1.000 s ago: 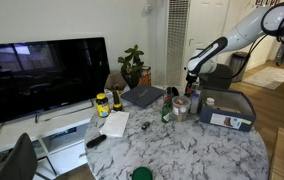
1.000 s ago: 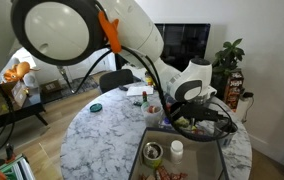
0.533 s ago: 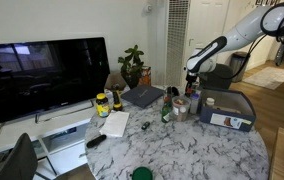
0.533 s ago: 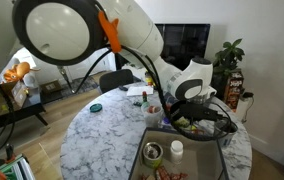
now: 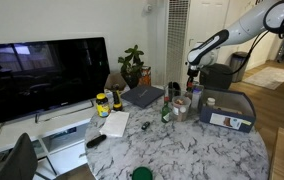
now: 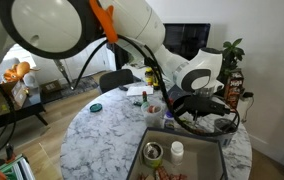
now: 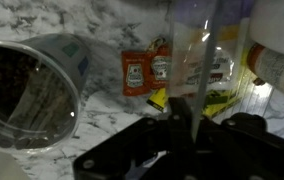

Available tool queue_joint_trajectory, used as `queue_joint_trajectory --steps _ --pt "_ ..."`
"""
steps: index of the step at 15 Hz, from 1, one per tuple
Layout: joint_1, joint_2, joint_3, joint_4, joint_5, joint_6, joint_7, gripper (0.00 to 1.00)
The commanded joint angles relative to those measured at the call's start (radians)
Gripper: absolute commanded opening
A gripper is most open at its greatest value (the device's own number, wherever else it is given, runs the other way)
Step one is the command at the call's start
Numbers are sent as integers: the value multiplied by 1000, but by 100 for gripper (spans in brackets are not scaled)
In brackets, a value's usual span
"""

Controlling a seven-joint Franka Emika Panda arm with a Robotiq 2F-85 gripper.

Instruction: Pick up the clear storage container and move it to the left side of the table

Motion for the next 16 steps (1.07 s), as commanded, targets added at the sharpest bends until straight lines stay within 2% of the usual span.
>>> queue_joint_trajectory --steps 1,8,11,13,16 --pt "2 -85 0 -9 60 -84 -28 1" --pt "36 -276 -17 -93 50 -148 -91 1" --pt "45 -360 -21 -119 64 -227 -159 1" --pt "61 -425 -27 -160 67 -283 -216 1" --pt "101 -530 -37 -250 79 -308 -285 1"
